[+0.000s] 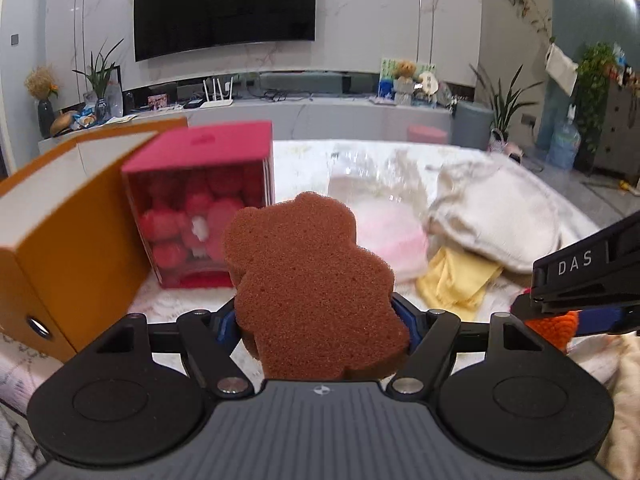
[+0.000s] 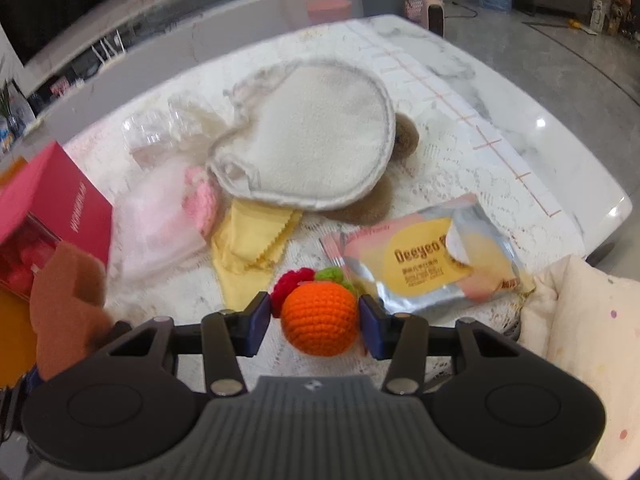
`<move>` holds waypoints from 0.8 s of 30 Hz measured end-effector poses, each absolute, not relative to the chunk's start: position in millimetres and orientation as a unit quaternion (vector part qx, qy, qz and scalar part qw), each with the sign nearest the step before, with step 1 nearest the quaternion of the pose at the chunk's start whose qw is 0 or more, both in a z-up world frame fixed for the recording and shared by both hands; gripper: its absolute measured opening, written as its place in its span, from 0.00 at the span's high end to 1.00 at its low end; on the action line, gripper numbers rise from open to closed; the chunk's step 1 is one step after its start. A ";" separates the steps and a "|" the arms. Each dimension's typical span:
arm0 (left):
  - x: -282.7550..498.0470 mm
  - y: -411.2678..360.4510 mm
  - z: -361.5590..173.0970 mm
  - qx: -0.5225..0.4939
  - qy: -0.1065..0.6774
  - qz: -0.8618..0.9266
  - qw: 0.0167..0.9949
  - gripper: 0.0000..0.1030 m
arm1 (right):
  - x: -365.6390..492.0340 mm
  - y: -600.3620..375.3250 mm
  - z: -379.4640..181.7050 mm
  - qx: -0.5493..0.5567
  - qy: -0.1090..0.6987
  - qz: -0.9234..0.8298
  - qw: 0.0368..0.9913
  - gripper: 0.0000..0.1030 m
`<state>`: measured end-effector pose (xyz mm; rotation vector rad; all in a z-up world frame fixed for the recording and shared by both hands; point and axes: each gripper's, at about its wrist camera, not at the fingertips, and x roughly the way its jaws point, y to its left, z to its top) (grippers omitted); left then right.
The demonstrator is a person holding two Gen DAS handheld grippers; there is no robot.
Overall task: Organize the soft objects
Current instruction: 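Lift and carry the sponge with the left gripper while the right gripper carries the ball toward the orange box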
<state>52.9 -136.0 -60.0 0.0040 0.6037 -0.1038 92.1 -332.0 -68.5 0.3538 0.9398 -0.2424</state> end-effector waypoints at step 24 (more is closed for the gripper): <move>44.1 -49.5 47.7 -0.065 0.121 -0.158 0.978 0.18 | 37.5 -315.0 -1.2 0.219 0.276 0.049 0.935 0.53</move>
